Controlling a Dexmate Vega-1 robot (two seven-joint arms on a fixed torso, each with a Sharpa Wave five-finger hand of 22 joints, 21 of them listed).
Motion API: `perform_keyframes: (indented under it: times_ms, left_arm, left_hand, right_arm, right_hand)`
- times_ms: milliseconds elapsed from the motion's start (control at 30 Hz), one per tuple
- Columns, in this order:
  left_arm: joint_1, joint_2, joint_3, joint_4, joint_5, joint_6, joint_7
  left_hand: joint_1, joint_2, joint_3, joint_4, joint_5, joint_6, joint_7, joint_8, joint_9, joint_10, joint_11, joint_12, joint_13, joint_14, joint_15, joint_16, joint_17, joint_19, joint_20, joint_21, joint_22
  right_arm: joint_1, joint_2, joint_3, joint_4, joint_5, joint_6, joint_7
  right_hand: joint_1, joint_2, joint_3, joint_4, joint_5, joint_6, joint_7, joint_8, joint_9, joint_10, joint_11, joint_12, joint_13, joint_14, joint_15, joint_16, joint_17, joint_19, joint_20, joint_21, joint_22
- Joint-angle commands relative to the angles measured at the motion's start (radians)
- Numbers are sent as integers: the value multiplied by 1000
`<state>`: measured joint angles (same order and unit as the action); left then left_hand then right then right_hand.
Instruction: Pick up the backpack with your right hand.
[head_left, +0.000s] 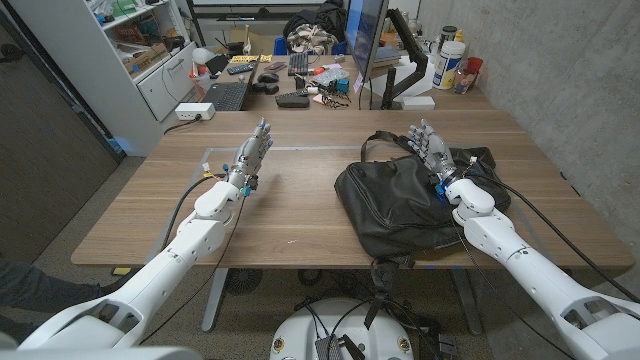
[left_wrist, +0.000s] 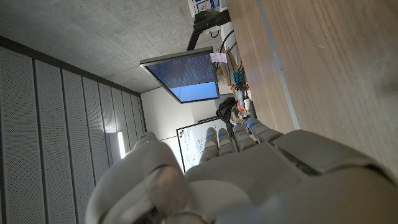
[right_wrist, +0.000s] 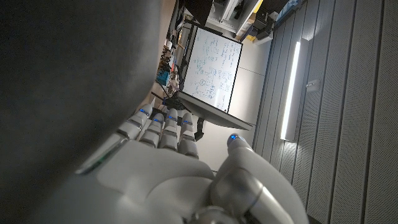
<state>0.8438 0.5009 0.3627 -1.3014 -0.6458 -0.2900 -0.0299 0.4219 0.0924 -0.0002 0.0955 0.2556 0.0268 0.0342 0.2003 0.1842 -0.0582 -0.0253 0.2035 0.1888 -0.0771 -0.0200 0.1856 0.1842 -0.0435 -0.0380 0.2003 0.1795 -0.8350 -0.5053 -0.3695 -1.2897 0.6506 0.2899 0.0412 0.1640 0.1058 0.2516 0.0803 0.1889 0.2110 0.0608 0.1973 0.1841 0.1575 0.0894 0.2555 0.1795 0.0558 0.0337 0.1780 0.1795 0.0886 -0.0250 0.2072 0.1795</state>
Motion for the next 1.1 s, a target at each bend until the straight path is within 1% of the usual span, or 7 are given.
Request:
perform_keyframes:
  times_ms: [33, 233, 433, 500, 733, 1100]
  left_arm:
    - [5, -22, -23, 1, 27, 14, -13]
    - [3, -30, -30, 3, 35, 21, -25]
    - [0, -39, -30, 11, 40, 33, -36]
    - [1, -41, -31, 11, 41, 36, -37]
    - [2, -41, -31, -1, 57, 46, -29]
    - [2, -43, -38, -7, 63, 52, -26]
  left_hand:
    - [9, 1, 0, 5, 7, 2, 7, 5, 2, -4, 3, 7, 3, -10, -1, 5, 2, -12, -26, 4, 2]
    - [9, 2, 0, 4, 6, 2, 6, 4, 2, -6, 0, 6, 3, -10, -1, 5, 2, -14, -25, 4, 2]
    - [10, 2, -1, 4, 6, 2, 4, 4, 2, -4, -2, 6, 3, -10, -1, 5, 2, -14, -23, 3, 2]
    - [10, 3, -1, 4, 6, 2, 3, 4, 2, -4, -2, 6, 3, -10, -1, 5, 2, -14, -21, 3, 2]
    - [10, 3, -1, 4, 5, 3, 2, 4, 2, -3, -2, 6, 3, -9, -1, 5, 2, -14, -19, 3, 2]
    - [11, 4, -1, 3, 5, 4, 1, 3, 2, -4, -2, 5, 3, -9, -1, 5, 2, -15, -16, 3, 2]
  right_arm:
    - [-1, 7, 16, 4, -4, 2, 6]
    - [-6, 3, 24, -11, -7, 3, 5]
    - [-11, -7, 34, -25, -6, 2, 9]
    - [-13, -10, 36, -29, -9, 3, 7]
    - [-11, -18, 41, -29, -4, -3, 20]
    - [-3, -21, 44, -35, -22, 22, 19]
  right_hand:
    - [9, -1, 7, 0, 5, 9, 0, 5, 2, 9, 0, 3, 5, 8, -4, 8, 3, 8, -2, 5, 4]
    - [10, -1, 8, -1, 5, 10, -1, 4, 2, 10, 1, 2, 5, 9, -4, 8, 3, 9, -2, 4, 4]
    - [11, -1, 8, -1, 4, 10, -2, 4, 2, 8, -6, 0, 5, 11, -5, 9, 3, 11, -1, 5, 4]
    - [11, -1, 8, -2, 4, 10, -2, 3, 2, 8, -2, 0, 5, 11, -6, 9, 3, 12, -1, 4, 4]
    - [14, -1, 9, -3, 4, 9, -5, 2, 2, 7, -6, -3, 5, 16, -6, 11, 3, 19, 4, 6, 4]
    - [17, -1, 10, -5, 4, 9, -8, 2, 3, 6, -13, -5, 5, 20, -7, 12, 3, 24, 5, 7, 4]
